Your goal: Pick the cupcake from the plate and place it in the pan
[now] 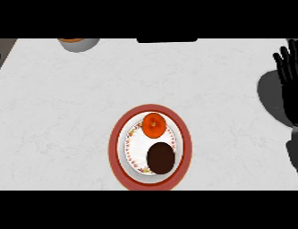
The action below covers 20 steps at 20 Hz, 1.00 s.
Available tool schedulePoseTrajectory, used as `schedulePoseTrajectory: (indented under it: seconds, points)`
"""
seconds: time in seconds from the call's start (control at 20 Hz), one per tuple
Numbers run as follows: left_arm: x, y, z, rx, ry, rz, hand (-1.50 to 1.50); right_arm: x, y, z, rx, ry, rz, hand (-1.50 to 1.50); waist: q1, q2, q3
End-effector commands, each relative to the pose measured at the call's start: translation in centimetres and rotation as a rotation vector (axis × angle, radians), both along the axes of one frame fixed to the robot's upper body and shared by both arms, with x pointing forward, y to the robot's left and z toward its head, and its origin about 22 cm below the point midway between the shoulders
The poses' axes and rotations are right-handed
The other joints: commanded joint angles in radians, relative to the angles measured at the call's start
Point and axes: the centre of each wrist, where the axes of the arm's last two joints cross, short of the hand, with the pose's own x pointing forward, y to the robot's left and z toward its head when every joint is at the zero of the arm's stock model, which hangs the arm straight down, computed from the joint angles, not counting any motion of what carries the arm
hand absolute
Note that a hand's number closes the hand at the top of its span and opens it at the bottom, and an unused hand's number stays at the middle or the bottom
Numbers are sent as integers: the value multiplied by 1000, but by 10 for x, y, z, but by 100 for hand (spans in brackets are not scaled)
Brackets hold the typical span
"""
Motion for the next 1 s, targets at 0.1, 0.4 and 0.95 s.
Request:
schedulePoseTrajectory:
  seconds: [0.1,0.4,0.95]
  points:
    - [-5,-43,-33,-114,201,-225,0,4,84,4,-360,-3,362,150,70,6,-16]
    - [-26,-89,-85,-269,489,-463,0,4,126,30,-988,-201,493,-150,94,6,-25]
    - [-22,-81,-100,-329,547,-493,0,-23,246,-7,-1603,-92,661,-150,53,-21,-16]
